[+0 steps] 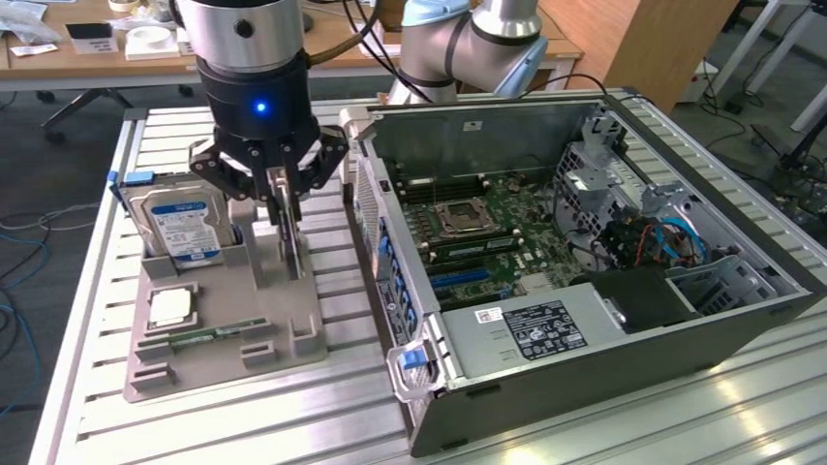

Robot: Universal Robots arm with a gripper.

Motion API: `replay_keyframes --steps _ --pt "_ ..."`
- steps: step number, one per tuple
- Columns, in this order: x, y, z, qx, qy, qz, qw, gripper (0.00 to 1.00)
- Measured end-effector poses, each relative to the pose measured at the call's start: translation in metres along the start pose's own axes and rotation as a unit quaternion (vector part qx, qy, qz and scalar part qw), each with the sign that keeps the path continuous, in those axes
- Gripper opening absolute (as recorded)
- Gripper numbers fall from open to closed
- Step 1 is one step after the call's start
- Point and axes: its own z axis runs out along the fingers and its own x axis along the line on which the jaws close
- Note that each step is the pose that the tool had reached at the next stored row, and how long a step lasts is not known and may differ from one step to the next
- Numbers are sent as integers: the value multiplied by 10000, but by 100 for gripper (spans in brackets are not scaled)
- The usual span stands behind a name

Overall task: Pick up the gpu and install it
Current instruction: 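Pick up the gpu and move the gpu toward the slot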

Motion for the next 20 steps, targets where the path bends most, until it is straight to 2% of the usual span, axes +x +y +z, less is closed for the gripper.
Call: replay_keyframes --steps 12,20 --pt "-4 6 -95 -1 -1 0 10000 27" --pt "-4 8 -113 1 0 0 10000 27"
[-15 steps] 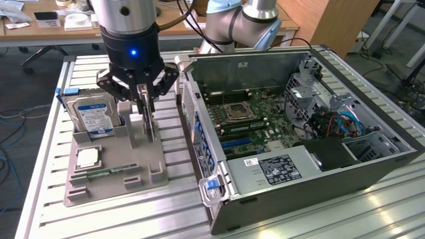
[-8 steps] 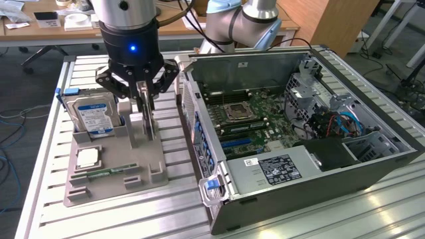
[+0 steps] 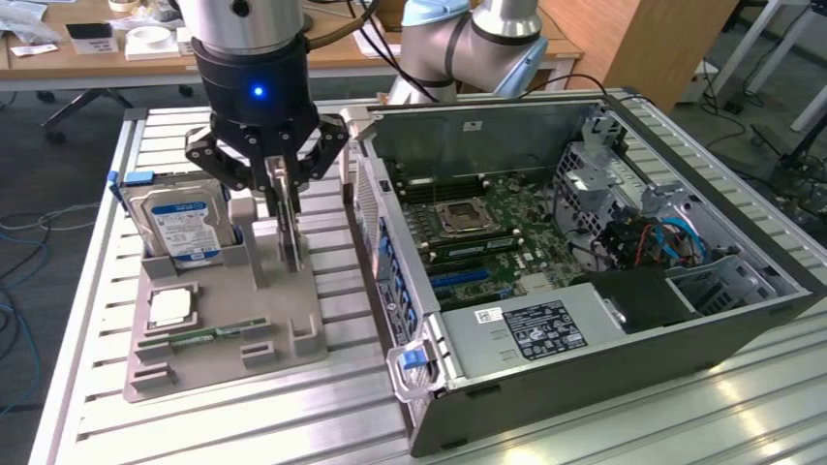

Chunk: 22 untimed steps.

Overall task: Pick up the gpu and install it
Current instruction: 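Pick up the gpu and move the gpu toward the slot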

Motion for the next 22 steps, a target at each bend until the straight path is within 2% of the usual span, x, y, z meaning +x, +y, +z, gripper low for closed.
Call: replay_keyframes --steps 10,22 --pt "0 1 -12 2 2 0 10000 27" --pt "-7 13 -199 1 0 0 10000 27"
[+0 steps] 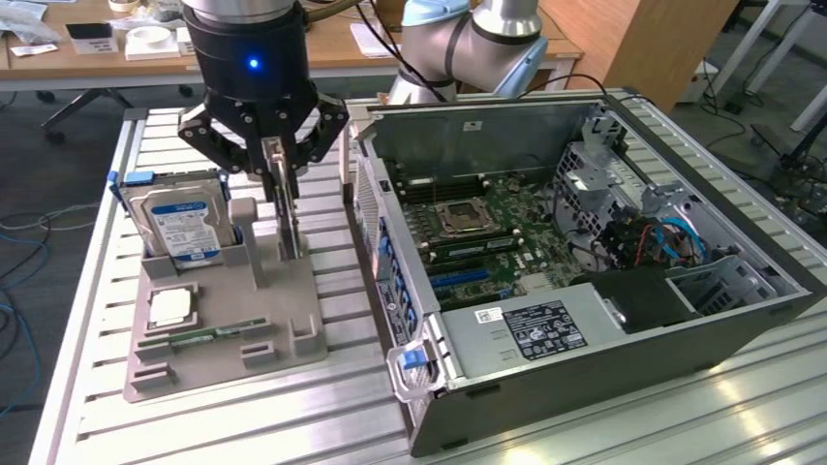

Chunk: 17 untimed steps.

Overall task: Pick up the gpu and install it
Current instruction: 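Pick up the gpu and move the gpu toward the slot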

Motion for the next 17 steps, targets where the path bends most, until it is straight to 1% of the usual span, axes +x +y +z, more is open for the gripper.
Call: replay_keyframes --steps 10,17 --pt "-5 8 -128 -1 0 0 10000 27" --pt "-9 16 -237 0 0 0 10000 27"
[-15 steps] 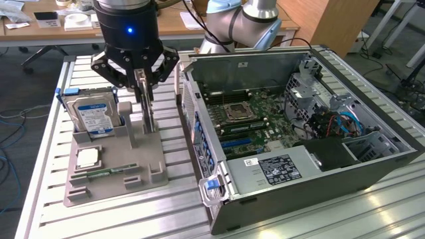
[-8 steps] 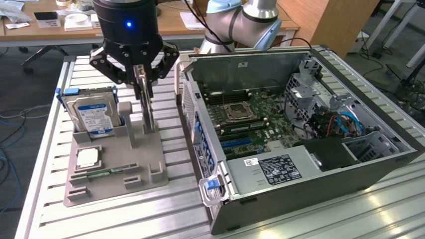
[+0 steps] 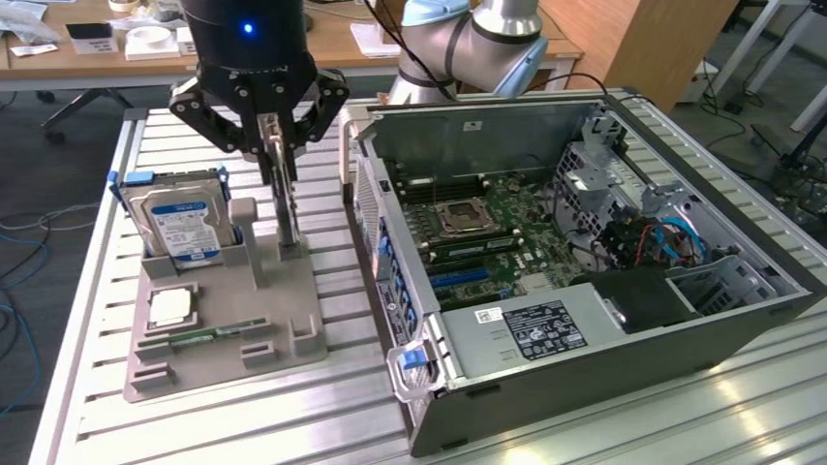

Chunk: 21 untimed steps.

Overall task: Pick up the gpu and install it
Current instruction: 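Pick up the gpu and move the gpu toward the slot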

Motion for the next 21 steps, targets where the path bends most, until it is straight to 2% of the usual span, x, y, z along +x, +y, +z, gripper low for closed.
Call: replay_keyframes --steps 9,21 --pt "-4 7 -111 0 0 0 10000 27" --pt "-5 9 -145 -3 0 0 10000 27"
